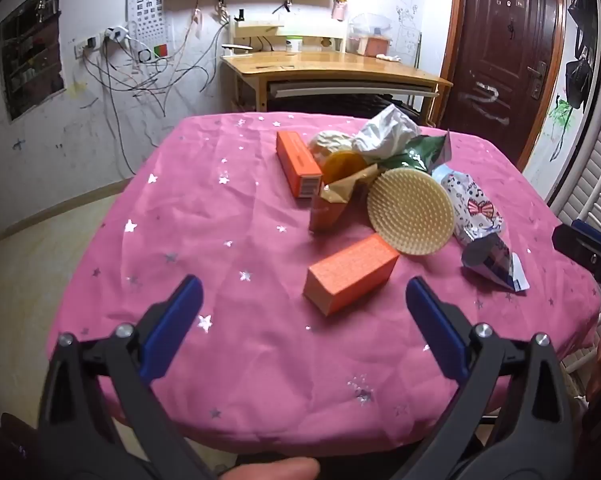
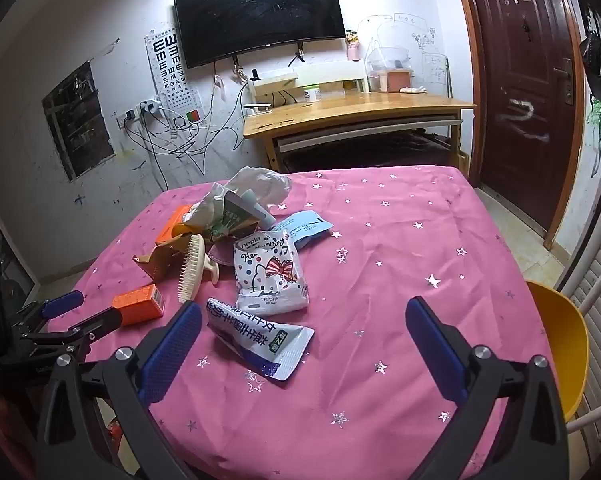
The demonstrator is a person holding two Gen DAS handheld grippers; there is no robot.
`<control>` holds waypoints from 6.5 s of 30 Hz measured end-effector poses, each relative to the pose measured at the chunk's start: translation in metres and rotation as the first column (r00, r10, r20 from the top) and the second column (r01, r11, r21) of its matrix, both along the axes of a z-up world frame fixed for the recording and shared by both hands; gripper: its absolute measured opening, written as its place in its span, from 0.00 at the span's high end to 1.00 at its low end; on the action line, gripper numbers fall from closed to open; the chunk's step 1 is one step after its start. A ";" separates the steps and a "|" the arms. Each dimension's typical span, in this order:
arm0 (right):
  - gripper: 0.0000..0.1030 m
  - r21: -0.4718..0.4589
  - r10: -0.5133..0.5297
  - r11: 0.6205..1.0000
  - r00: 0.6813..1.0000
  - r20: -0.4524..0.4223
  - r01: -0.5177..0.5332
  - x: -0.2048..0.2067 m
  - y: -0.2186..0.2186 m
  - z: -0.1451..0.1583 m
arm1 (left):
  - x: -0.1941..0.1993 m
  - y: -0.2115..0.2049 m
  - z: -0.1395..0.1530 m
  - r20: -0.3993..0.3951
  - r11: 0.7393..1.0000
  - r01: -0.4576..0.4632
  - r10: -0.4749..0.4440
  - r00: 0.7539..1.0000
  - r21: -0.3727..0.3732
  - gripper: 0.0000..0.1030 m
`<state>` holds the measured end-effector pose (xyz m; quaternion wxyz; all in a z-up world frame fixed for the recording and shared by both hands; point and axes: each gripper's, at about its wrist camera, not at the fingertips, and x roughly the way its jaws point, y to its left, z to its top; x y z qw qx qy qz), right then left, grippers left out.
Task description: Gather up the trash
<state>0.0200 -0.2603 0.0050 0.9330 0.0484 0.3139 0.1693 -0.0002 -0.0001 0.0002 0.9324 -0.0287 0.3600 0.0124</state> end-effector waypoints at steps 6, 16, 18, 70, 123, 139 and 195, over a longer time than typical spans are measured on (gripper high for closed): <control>0.07 0.003 0.000 1.000 1.000 -0.004 0.000 0.000 0.000 0.000 | 0.000 0.000 0.000 -0.001 1.000 0.001 -0.001 1.000 0.000 0.06; 0.07 0.003 0.001 1.000 1.000 -0.004 -0.001 0.000 0.001 0.002 | -0.001 0.003 0.001 0.001 1.000 0.001 -0.001 1.000 -0.004 0.06; 0.07 0.001 0.001 1.000 1.000 -0.004 -0.001 -0.001 0.003 -0.001 | 0.000 -0.001 0.000 0.000 1.000 -0.002 0.002 1.000 0.001 0.06; 0.07 -0.006 0.004 1.000 1.000 -0.009 -0.004 0.000 0.003 0.000 | 0.000 -0.002 0.001 -0.005 1.000 0.007 -0.007 1.000 -0.006 0.06; 0.07 -0.017 0.156 0.987 0.986 -0.062 -0.158 0.018 0.029 -0.025 | 0.040 -0.026 -0.020 -0.068 0.985 0.169 -0.165 0.984 0.044 0.49; 0.84 -0.030 0.231 0.972 0.968 -0.095 -0.235 0.027 0.042 -0.037 | 0.039 -0.012 -0.021 -0.073 0.978 0.207 -0.209 0.975 -0.041 0.50; 0.77 0.140 -0.462 0.844 0.835 -0.299 0.517 0.074 -0.293 -0.120 | 0.201 -0.407 -0.020 -0.326 0.783 0.582 -0.621 0.713 -0.218 0.37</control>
